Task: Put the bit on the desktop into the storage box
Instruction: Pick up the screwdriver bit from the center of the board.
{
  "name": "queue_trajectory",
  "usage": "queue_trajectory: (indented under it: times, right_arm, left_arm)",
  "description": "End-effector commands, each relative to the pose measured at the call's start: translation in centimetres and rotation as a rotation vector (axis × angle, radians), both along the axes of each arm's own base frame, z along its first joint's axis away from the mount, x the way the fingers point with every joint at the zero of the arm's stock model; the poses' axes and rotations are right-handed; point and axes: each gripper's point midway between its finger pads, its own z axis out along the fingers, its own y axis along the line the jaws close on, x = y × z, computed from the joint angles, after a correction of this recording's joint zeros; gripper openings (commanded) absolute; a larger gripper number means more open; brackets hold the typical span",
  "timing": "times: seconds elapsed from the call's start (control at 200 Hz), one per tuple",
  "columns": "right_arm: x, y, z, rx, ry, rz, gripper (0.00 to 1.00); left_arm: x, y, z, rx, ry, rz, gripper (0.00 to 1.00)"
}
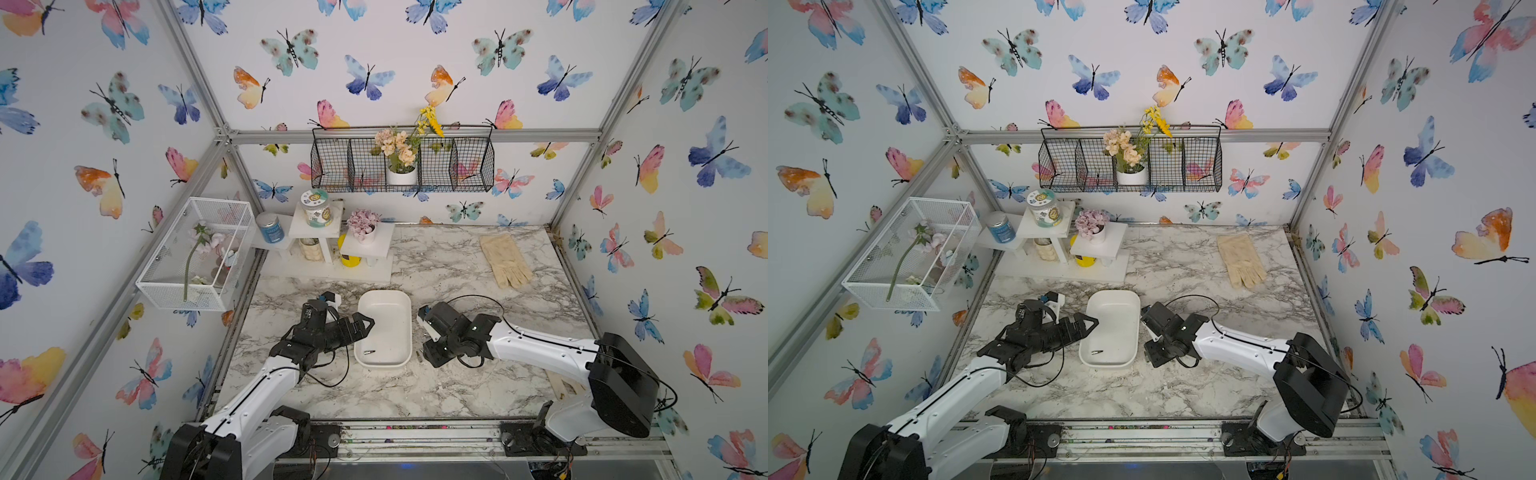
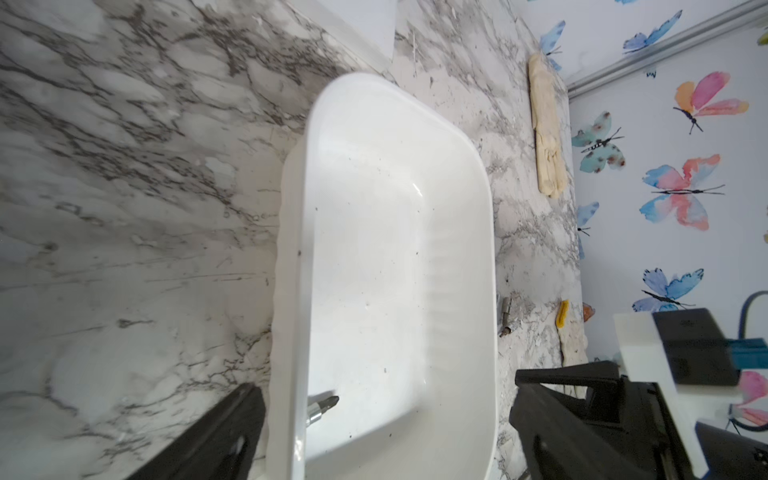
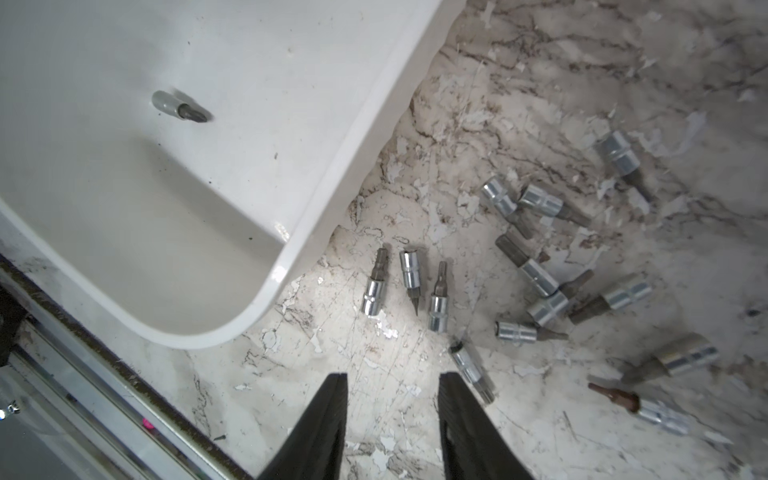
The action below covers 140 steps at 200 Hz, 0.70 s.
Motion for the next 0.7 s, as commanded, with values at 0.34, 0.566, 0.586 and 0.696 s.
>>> queue_trajectory:
  times: [0.34,0.566,0.586,0.696]
  right_arm:
    - [-0.7,1.7,-2.8,0.003,0.088,0.009,0.35]
    - [-0.4,2.3,-3.5,-0.004,0.087,0.009,0.33]
    - [-0.3,2.4,-3.5,-0.004,0.086,0.009,0.33]
    - [0.1,3.0,-3.5,0.002,0.079,0.009,0.32]
  left_arm:
    - [-0.8,4.2,1.5,0.116,-0.048,0.185,0.99]
    - [-1.1,4.4,1.5,0.121,-0.052,0.192,0.99]
    - [-1.1,4.4,1.4,0.123,-0.050,0.192,0.99]
    - [-1.2,4.5,1.1,0.128,-0.044,0.193,0.99]
